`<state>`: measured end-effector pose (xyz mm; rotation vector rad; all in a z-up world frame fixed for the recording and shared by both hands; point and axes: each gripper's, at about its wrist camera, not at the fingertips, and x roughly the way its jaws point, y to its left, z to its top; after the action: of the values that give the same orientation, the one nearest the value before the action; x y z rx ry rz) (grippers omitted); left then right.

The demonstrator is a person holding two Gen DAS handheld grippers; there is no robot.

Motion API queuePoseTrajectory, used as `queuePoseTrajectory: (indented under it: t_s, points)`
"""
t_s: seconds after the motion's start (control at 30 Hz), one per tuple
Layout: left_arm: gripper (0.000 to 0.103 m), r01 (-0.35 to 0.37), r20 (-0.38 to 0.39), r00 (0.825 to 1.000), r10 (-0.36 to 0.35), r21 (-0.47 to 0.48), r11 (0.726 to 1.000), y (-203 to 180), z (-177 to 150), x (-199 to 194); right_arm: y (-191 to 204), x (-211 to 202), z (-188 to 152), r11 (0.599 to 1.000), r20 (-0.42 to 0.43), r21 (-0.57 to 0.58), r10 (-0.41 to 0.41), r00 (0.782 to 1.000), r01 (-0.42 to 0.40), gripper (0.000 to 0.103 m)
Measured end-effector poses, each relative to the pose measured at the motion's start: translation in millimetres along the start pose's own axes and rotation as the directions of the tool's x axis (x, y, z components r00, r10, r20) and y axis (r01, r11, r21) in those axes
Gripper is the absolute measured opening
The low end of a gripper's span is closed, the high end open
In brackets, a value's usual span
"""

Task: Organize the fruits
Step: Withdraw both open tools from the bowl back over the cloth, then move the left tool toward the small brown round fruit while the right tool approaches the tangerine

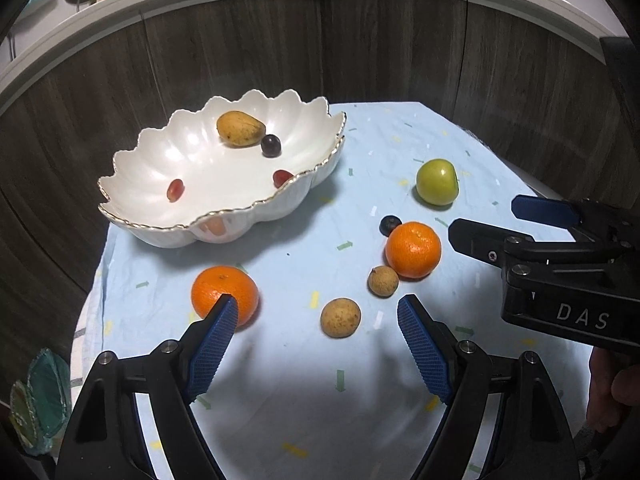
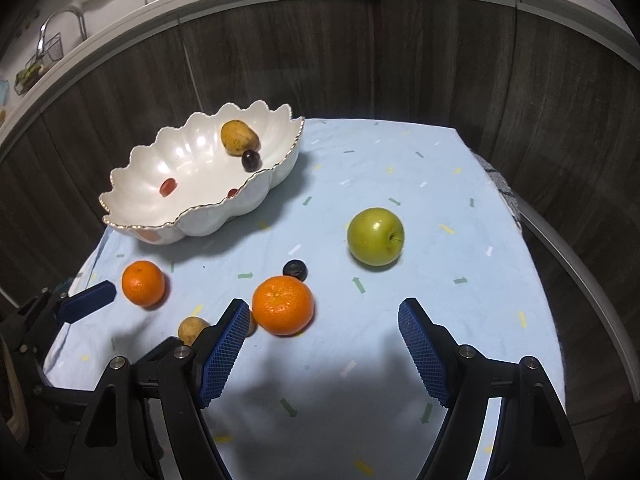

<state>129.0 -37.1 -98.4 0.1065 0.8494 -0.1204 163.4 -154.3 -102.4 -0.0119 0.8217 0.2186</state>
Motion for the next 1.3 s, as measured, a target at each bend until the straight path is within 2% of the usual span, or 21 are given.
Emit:
queuePoseTrajectory:
  t_s: [0.13,0.3,0.43,0.7,0.93,1.0,1.1,1.17,1.3]
  points:
    - [0.079,-0.003,-0.014,1.000,0.003,0.004,1.000,0,-2,8,1,8,0,1.000,-0.012,-0.004,0.014,1.000,-0.014,0.077]
    - [0.070,-0.002,-0.024,1.000,0.002,0.007,1.000,0,-4,17,3,17,0,1.000,-0.025,-0.006,0.029,0.999,-0.030,0.077]
    - [0.068,0.005,-0.035,0.999,-0.005,0.002,1.000,0,-5,24,4,24,1,0.999,-0.034,-0.007,0.041,0.999,-0.041,0.077]
    - [0.049,0.018,-0.054,0.998,-0.018,0.012,1.000,-3,-9,36,7,38,1,0.998,-0.051,0.001,0.055,0.997,-0.055,0.077]
    - [0.043,0.025,-0.060,0.998,-0.024,0.015,1.000,-6,-9,44,8,49,1,0.997,-0.063,0.021,0.070,0.996,-0.069,0.077]
    - [0.038,0.030,-0.062,0.998,-0.029,0.017,0.999,-6,-9,45,8,51,2,0.997,-0.065,0.024,0.074,0.995,-0.072,0.076]
    - [0.029,0.050,-0.062,0.997,-0.048,0.024,0.998,-9,-10,46,9,56,2,0.996,-0.073,0.027,0.085,0.994,-0.083,0.068]
    - [0.027,0.055,-0.063,0.997,-0.053,0.027,0.998,-10,-10,46,9,60,1,0.995,-0.087,0.035,0.099,0.991,-0.096,0.060]
    - [0.027,0.060,-0.061,0.996,-0.059,0.024,0.998,-9,-10,47,7,65,0,0.992,-0.091,0.053,0.121,0.988,-0.117,0.055]
